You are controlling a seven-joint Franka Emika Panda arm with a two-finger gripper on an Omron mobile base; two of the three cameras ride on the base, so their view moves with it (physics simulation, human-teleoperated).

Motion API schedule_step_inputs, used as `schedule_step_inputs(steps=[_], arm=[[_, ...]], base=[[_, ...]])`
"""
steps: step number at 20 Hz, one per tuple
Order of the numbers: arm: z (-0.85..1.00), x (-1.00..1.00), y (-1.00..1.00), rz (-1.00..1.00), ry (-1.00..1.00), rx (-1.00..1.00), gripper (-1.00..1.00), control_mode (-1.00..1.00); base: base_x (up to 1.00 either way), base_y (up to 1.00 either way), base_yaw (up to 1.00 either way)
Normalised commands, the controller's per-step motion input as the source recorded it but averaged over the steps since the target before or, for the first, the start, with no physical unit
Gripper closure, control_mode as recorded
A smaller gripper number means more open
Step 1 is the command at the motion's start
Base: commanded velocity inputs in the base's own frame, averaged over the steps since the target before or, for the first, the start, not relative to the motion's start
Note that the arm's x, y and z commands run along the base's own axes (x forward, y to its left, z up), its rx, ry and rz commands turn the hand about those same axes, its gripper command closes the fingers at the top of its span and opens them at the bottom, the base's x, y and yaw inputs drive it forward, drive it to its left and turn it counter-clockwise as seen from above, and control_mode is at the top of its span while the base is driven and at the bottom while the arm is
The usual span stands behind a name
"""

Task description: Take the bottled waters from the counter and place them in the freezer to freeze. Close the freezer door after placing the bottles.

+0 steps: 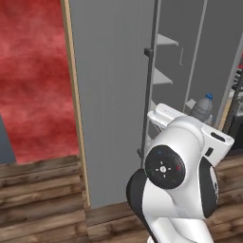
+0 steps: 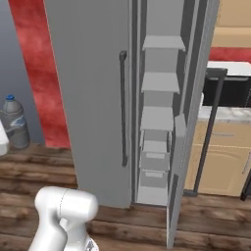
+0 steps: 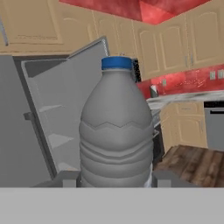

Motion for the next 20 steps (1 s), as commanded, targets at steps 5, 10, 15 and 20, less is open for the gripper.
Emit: schedule_step_inputs(steps=[5, 10, 15, 20], arm=[[0.00, 0.00, 0.00, 0.00, 0.00, 0.00, 1.00, 1.00], [0.00, 0.00, 0.00, 0.00, 0.00, 0.00, 1.00, 1.00], [0.00, 0.00, 0.00, 0.00, 0.00, 0.00, 1.00, 1.00], [0.00, 0.00, 0.00, 0.00, 0.00, 0.00, 1.00, 1.00]], base=[[0.48, 0.00, 0.00], [0.57, 0.00, 0.00], [0.57, 0.00, 0.00], [0.36, -0.07, 0.03]])
